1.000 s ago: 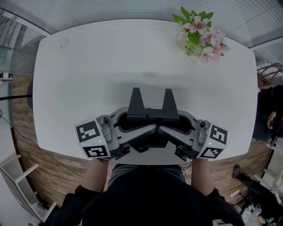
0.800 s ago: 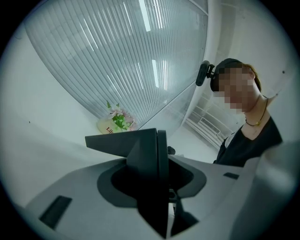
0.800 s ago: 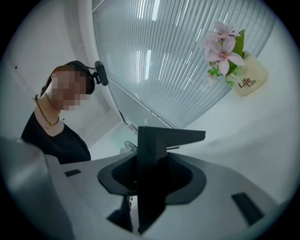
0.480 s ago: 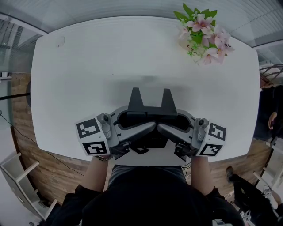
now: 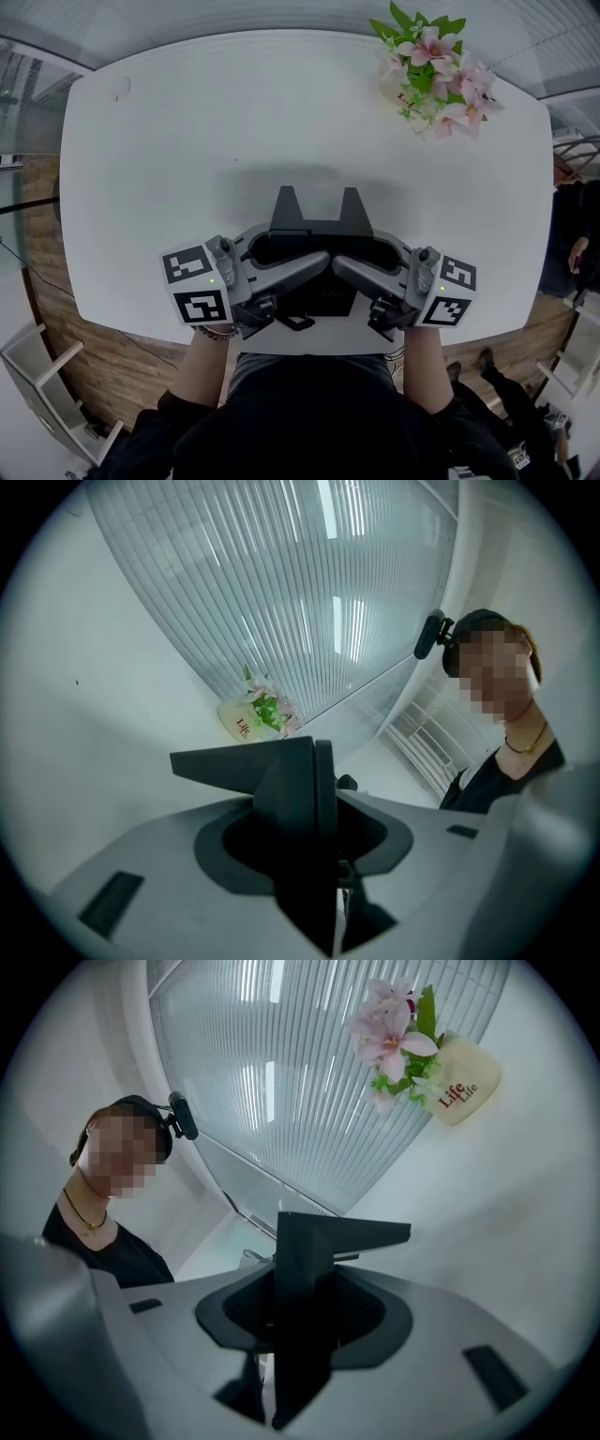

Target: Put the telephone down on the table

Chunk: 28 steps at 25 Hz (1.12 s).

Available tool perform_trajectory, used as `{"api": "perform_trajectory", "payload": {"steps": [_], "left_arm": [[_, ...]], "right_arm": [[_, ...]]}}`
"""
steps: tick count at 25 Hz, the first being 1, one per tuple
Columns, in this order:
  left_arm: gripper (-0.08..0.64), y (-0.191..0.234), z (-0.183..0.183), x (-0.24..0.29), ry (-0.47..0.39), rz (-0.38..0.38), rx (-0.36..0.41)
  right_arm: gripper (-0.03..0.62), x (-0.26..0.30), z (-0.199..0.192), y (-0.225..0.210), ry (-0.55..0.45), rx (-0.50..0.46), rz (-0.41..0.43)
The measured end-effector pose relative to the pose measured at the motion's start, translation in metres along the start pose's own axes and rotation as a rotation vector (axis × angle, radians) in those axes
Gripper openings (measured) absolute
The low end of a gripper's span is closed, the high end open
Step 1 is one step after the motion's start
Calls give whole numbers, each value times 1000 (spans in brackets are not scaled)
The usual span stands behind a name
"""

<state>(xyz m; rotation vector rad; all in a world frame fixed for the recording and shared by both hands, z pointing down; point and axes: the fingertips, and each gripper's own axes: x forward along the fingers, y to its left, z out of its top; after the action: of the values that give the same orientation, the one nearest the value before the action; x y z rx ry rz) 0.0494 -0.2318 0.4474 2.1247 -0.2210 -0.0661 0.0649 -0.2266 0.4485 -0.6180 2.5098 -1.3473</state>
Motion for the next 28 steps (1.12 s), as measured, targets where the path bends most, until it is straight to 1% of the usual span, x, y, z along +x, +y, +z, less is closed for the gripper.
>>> {"api": "perform_trajectory", "payload": {"steps": [12,28], "left_arm": [[189,20,-1,4,23,27,-110],[189,26,0,5,20,32,-166]], "right_arm": [[173,4,-1,-20,10,99,-35],[173,6,-2,-27,32,160,-75]]}}
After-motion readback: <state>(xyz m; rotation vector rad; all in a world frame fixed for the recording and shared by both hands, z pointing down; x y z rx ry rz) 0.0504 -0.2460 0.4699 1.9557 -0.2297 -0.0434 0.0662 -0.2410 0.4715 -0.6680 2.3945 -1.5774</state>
